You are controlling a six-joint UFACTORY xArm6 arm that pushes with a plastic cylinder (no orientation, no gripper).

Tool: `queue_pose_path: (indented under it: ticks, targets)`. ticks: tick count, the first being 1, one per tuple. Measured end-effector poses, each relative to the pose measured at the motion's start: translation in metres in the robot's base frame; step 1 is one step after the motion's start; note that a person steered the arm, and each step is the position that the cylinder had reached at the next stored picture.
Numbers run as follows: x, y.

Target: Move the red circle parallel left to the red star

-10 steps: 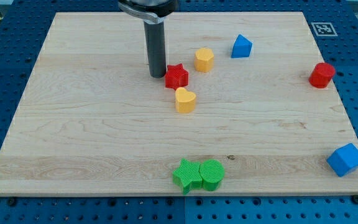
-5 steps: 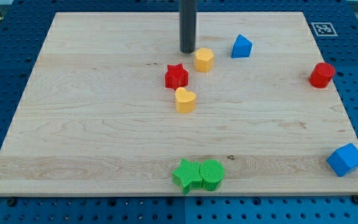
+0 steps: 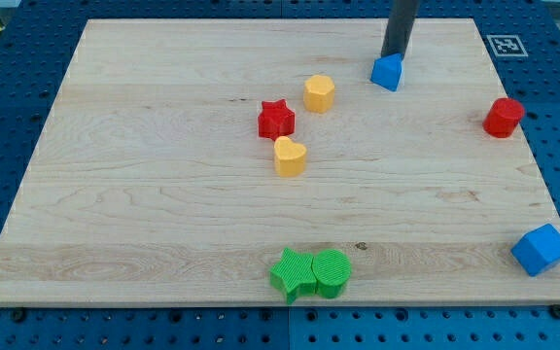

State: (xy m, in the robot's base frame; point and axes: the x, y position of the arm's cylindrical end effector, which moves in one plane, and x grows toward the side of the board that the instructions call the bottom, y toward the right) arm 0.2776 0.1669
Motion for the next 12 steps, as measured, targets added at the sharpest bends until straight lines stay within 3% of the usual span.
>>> queue_pose_path:
  ticks: [5, 6, 9, 10, 12]
  targets:
    - [0.027, 0.171]
    - [0.052, 0.175]
    - [0.189, 0.164]
    - [0.179, 0.157]
    - [0.11, 0.178]
